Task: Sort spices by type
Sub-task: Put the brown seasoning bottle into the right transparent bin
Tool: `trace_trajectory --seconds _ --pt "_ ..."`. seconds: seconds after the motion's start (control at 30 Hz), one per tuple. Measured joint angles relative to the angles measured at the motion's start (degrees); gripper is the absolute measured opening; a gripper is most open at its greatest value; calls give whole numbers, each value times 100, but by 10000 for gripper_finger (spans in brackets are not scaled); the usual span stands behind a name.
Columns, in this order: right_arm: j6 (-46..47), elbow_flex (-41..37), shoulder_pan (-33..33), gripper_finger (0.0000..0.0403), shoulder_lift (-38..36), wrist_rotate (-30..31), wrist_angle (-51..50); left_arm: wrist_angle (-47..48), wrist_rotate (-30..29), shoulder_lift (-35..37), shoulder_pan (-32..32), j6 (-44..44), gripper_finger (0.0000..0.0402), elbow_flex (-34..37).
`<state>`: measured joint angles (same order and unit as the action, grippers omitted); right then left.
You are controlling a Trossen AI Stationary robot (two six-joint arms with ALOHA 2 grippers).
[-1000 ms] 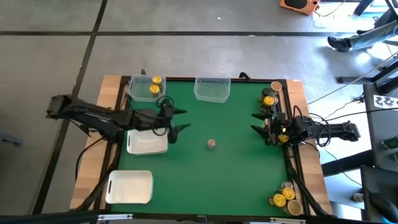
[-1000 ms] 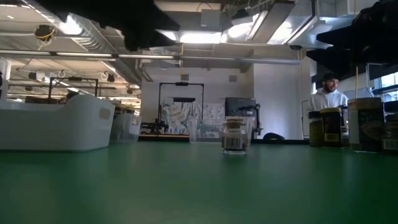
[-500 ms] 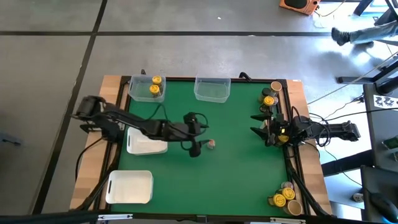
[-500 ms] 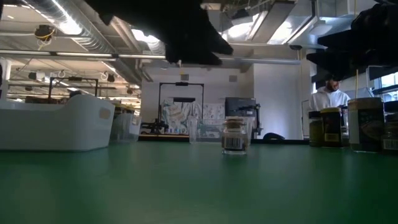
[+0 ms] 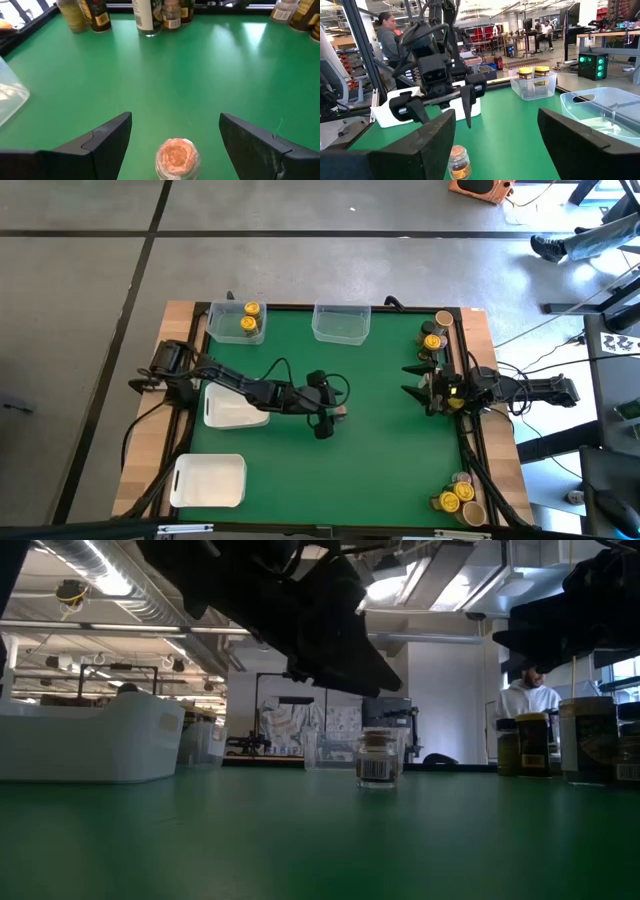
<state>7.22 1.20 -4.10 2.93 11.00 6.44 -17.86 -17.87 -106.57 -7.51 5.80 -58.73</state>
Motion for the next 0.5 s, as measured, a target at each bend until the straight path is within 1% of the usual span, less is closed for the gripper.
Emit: trace_trajectory --seconds 0.3,0.5 --pt "57 -1 0 280 -1 2 -37 1380 -9 -15 -15 31 299 -900" --pt "144 -1 0 280 -1 4 -45 1528 -133 -13 12 -38 299 -963"
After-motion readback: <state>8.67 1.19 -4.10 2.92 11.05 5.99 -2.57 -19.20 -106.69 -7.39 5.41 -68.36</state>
